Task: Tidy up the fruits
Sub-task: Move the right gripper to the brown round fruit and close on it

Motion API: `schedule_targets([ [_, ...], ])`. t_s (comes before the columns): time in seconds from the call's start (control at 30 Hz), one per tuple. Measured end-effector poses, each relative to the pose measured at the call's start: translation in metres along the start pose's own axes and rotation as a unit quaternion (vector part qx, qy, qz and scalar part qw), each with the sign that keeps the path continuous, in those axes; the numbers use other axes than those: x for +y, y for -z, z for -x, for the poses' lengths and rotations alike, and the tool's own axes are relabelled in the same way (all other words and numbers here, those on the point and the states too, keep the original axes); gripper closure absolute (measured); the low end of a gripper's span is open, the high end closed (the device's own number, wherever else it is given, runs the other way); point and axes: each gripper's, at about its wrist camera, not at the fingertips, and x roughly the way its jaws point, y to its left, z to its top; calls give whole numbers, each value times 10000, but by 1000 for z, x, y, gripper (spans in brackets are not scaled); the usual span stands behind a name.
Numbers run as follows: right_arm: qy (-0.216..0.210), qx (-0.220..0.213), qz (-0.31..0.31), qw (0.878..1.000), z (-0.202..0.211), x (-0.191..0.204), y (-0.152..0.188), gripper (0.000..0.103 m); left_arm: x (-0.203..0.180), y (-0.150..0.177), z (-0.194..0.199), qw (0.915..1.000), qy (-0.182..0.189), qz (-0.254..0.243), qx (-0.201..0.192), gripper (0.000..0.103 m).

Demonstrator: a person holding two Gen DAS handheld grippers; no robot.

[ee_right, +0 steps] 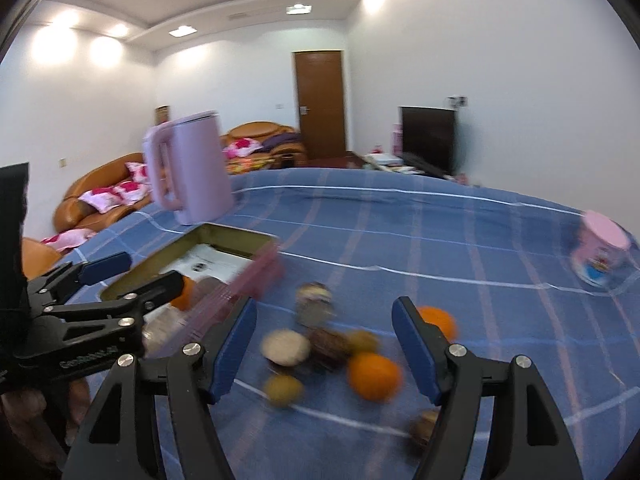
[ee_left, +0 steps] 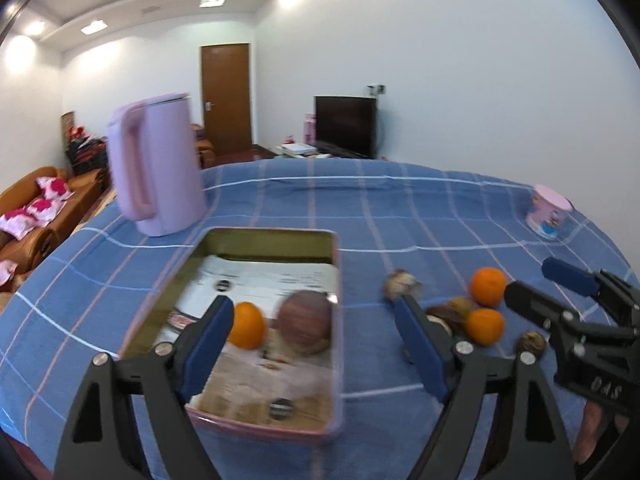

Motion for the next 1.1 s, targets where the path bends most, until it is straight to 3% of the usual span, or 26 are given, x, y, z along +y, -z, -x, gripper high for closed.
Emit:
schedule_targets([
  [0.1, 316, 132, -166, 9993, 8, -21, 9, 32, -19, 4, 2, 9997, 134, -181, 47, 18],
  [0.3, 517, 455, -319, 9971, 6, -42, 27, 32, -44, 17, -5, 9980, 339, -397, 344, 18],
  [0.47, 487, 653, -270, 9963, 1, -45, 36, 32, -58, 24, -12, 9961, 455, -520, 552, 20],
  [0.67, 397, 910, -272, 9947, -9, -42, 43, 32, -64, 29, -23, 9925, 600, -626, 857, 36],
  [0.73, 410, 1018, -221, 9937, -13, -40, 45, 32, -66, 30, -26, 9913, 625, -659, 948, 37],
  [0.8, 357, 1142, -254, 9925, -16, -41, 47, 40, -68, 30, -28, 9903, 664, -695, 1002, 39],
  [1.03, 191, 1367, -517, 9891, -23, -51, 50, 45, -73, 31, -30, 9888, 639, -843, 1055, 40],
  [1.1, 140, 1432, -561, 9880, -25, -52, 51, 48, -73, 32, -28, 9892, 647, -823, 1023, 48],
])
